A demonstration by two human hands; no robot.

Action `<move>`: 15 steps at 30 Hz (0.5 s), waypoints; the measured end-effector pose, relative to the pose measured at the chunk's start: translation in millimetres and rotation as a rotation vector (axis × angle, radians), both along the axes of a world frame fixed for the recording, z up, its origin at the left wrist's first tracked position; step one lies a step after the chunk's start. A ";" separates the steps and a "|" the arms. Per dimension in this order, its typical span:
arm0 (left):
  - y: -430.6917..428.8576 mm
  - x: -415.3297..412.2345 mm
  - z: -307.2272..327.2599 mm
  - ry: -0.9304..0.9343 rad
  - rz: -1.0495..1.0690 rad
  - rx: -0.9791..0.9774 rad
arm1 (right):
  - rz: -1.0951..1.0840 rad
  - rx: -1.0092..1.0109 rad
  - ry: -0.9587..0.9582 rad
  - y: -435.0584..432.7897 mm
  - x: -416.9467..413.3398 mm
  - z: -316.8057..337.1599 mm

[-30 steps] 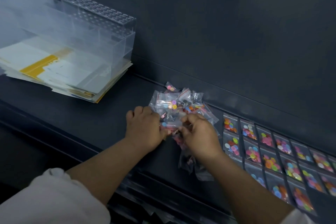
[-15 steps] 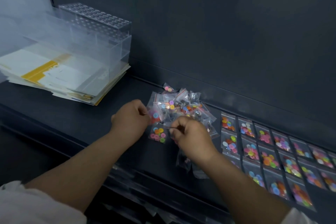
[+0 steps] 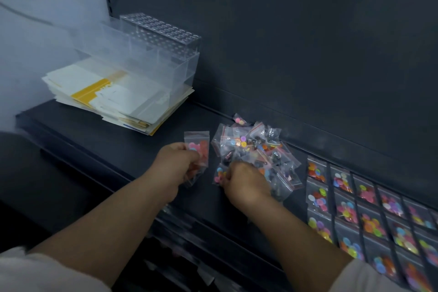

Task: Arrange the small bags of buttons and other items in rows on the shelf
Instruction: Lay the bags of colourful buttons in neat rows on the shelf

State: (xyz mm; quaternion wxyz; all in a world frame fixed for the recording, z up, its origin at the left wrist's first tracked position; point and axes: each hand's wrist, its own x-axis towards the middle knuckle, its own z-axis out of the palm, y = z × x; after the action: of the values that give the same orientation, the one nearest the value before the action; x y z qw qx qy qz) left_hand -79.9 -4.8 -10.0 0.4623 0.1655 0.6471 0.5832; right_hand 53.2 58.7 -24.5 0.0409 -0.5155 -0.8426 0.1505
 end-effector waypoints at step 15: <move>4.0 42.8 20.2 -0.056 -0.098 -0.012 | -0.069 -0.198 0.739 -7.9 52.0 28.5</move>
State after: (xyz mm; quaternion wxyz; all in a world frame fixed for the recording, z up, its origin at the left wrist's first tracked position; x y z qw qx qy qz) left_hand -37.1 -0.8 10.3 0.5091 0.1781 0.6287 0.5602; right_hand 105.2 50.8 4.0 0.2969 -0.4558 -0.7346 0.4055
